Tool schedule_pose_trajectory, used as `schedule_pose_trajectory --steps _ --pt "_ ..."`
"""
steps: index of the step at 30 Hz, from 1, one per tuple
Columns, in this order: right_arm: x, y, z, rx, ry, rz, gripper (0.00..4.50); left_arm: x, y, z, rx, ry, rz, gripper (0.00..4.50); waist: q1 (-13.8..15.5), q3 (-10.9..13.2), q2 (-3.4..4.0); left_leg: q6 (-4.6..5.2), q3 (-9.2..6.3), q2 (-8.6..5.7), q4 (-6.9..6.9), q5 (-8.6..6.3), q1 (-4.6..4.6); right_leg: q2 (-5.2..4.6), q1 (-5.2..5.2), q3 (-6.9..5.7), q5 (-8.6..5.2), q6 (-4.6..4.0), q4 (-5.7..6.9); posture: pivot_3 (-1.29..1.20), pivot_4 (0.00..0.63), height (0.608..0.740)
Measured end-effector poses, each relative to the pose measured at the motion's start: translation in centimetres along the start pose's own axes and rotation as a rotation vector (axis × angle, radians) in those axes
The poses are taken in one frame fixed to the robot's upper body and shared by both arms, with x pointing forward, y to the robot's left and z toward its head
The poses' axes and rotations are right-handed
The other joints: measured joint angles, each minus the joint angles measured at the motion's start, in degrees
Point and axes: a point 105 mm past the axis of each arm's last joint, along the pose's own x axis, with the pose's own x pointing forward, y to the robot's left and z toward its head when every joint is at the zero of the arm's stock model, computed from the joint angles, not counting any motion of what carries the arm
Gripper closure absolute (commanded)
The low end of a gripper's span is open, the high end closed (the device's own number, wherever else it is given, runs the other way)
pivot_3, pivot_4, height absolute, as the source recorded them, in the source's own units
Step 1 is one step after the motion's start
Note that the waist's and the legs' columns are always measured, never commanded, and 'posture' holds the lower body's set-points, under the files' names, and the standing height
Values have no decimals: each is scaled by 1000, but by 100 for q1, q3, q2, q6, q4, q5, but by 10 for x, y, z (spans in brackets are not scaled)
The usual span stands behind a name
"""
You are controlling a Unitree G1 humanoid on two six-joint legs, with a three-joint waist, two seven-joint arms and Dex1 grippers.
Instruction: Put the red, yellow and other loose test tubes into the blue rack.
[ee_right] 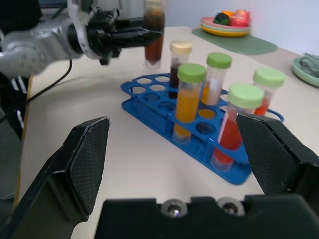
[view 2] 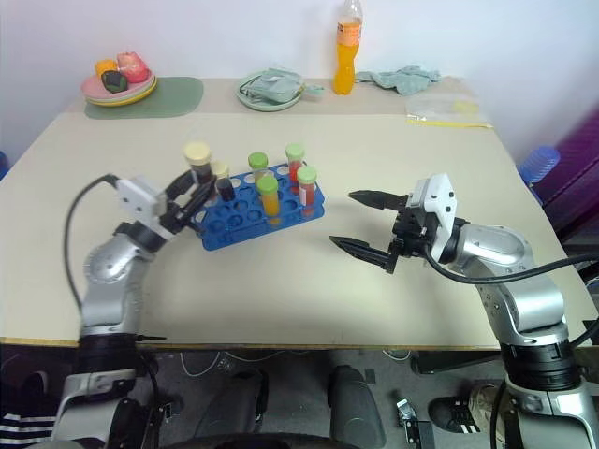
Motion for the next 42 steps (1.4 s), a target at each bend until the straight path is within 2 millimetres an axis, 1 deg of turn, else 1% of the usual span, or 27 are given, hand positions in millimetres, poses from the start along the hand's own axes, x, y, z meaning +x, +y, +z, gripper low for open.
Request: schedule_pose_trajectory --steps 4,8,10,13,18,25,31,35,38,42 --pt "0 1 2 -7 -4 -18 0 12 -25 -6 -17 -21 -62 3732 -24 0 0 1 0 1 -6 0 3 1 -2 0 1 1 1 0 150 740" --pt "-3 1 3 -7 -4 -42 0 11 -35 -11 -18 -9 -89 3732 -13 0 0 1 0 1 -4 -1 4 1 0 0 0 1 2 0 150 740" --pt "-5 1 0 3 2 -58 0 6 -35 -16 -12 9 -78 3732 -13 0 0 1 0 1 -4 -1 4 1 0 0 0 1 2 0 150 740" --pt "-7 1 -3 16 10 -70 0 4 -31 -15 11 7 -49 3732 -9 -1 1 1 -1 1 -3 -1 6 1 1 0 0 1 3 0 150 740" --pt "-6 -1 -2 15 6 -77 0 0 -27 -16 31 15 -29 3732 -17 -1 1 1 -1 1 -4 -1 6 1 1 0 -1 0 2 0 150 740" --pt "-5 -2 0 10 2 -74 0 -5 -39 -15 18 15 -50 3732 -8 -3 5 1 -1 1 -5 -1 9 0 6 0 -9 -13 0 0 150 740" --pt "-5 -3 -1 18 8 -76 0 -8 -42 -16 17 20 -32 3732 -7 -4 7 1 0 1 -7 -1 17 0 11 0 -12 -12 0 0 150 740" --pt "-4 -3 0 20 6 -74 0 -9 -38 -15 49 12 10 3732 -10 -4 7 2 -1 1 -9 -1 19 0 11 0 -16 -7 0 0 150 740" --pt "-4 -4 1 21 5 -75 0 -12 -33 -19 67 31 39 3732 -9 -4 7 2 0 1 -8 -1 19 0 11 0 -17 -5 0 0 150 740" --pt "-3 -5 3 15 1 -75 0 -14 -31 -18 73 31 52 3732 -15 -4 8 1 -1 1 -9 -2 19 0 11 0 -19 -4 -1 0 150 740"
